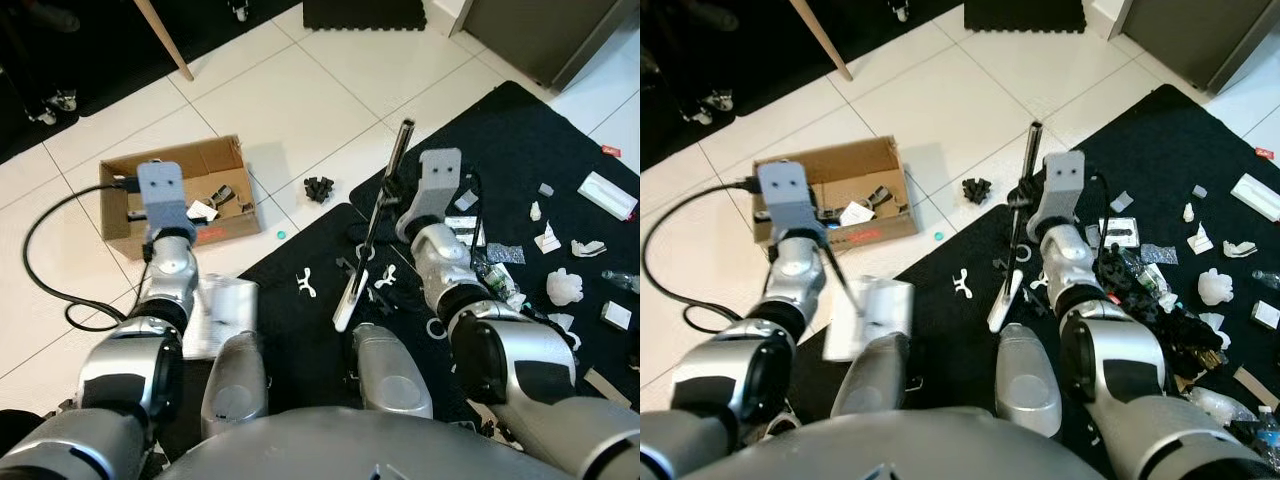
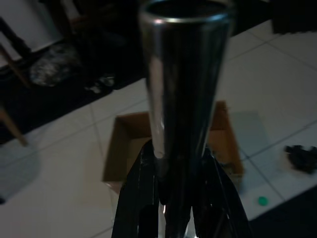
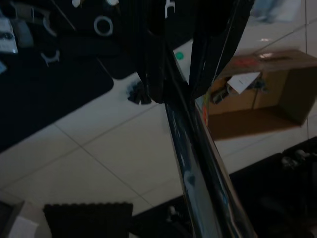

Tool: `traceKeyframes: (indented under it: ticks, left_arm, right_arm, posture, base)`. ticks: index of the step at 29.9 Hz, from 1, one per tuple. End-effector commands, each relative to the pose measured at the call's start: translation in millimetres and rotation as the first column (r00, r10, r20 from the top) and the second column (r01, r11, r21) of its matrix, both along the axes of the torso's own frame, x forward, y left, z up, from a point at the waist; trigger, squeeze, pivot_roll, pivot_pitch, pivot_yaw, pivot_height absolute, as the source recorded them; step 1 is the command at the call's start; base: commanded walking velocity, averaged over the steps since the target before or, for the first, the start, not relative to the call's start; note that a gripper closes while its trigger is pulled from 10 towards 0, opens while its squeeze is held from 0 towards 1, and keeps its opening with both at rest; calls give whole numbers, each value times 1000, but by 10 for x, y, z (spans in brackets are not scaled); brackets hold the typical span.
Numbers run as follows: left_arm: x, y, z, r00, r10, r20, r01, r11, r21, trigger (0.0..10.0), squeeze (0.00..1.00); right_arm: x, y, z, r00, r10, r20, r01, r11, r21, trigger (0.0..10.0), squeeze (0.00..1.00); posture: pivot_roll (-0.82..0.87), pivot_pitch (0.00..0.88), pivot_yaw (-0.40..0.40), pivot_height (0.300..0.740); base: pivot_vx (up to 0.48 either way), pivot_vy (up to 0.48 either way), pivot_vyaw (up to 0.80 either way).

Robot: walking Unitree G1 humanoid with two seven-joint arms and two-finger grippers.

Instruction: Sweep floor

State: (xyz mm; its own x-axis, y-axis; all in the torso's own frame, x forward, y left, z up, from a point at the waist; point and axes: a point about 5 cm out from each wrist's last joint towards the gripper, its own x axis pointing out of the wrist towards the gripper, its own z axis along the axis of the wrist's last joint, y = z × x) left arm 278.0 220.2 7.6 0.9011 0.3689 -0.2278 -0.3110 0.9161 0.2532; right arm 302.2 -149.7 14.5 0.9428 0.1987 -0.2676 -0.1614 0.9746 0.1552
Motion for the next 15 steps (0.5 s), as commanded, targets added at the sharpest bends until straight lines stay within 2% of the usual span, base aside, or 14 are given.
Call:
traceKeyframes:
  ticks: [1, 6, 7, 12, 15]
  left_arm:
    - [178, 101, 238, 996, 22, 92, -25, 999, 33, 10000, 0]
    - [363, 94, 483, 982, 19, 188, -26, 999, 33, 10000, 0]
    - [363, 94, 483, 982, 19, 188, -26, 999, 33, 10000, 0]
    - [529, 33, 733, 960, -15, 280, 1, 999, 49, 10000, 0]
    - [560, 23, 793, 953, -25, 301, 8, 998, 60, 10000, 0]
  right_arm:
    - [101, 47, 141, 997, 9, 74, -11, 1000, 27, 10000, 0]
    - [181, 121, 262, 991, 30, 134, -38, 998, 56, 10000, 0]
    - [181, 121, 262, 991, 30, 134, -38, 998, 56, 10000, 0]
    - [317, 60, 499, 969, -5, 245, -19, 995, 98, 10000, 0]
    - [342, 51, 549, 963, -9, 269, -20, 994, 105, 10000, 0]
  posture:
    - [21, 0, 31, 740]
    - [23, 0, 33, 740]
    - [23, 0, 33, 740]
    - [12, 0, 44, 740]
    - [10, 0, 46, 740]
  base:
    - [0, 0, 0]
    - [0, 0, 0]
    - [0, 0, 0]
    - [0, 0, 0]
    - [0, 0, 0]
